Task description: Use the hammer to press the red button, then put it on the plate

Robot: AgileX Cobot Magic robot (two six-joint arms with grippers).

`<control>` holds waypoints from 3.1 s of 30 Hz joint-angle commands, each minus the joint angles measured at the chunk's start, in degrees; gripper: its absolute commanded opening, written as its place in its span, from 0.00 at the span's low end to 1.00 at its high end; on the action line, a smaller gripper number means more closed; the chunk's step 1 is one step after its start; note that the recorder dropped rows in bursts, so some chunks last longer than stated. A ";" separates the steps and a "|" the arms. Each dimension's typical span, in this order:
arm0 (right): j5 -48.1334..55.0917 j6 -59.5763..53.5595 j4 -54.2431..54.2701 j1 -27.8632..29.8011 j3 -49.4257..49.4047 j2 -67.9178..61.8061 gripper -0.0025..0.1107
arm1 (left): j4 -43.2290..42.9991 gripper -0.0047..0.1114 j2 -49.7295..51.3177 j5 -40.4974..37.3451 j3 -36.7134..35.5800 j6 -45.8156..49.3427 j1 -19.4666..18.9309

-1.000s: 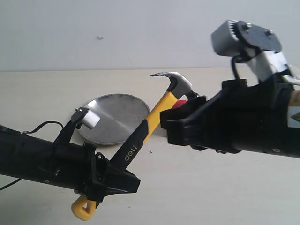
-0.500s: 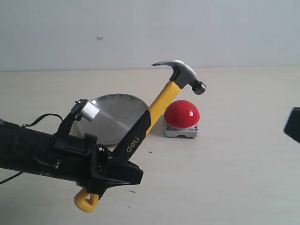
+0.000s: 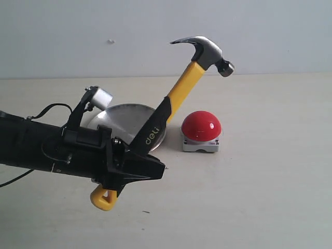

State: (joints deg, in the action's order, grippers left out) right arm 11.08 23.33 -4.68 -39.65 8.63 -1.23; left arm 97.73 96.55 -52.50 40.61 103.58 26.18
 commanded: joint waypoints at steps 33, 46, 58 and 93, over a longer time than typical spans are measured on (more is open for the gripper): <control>5.01 22.24 -21.51 -0.01 -0.33 0.38 0.02 | 2.21 0.04 -1.15 -6.34 2.18 1.95 0.06; 2.54 22.24 -21.51 -0.01 -0.33 0.38 0.02 | -2.98 0.04 -6.74 5.62 5.40 -9.83 0.06; 2.54 22.24 -21.51 5.39 -0.33 1.23 0.02 | -5.25 0.04 -12.23 25.68 4.94 -16.99 9.34; 2.54 22.24 -21.36 33.02 -0.33 1.23 0.02 | 0.13 0.04 -14.12 56.99 6.41 -12.35 16.68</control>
State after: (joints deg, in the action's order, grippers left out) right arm 14.03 45.65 -26.24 -6.98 8.62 -0.35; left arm 97.70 83.39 2.14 45.69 89.56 42.58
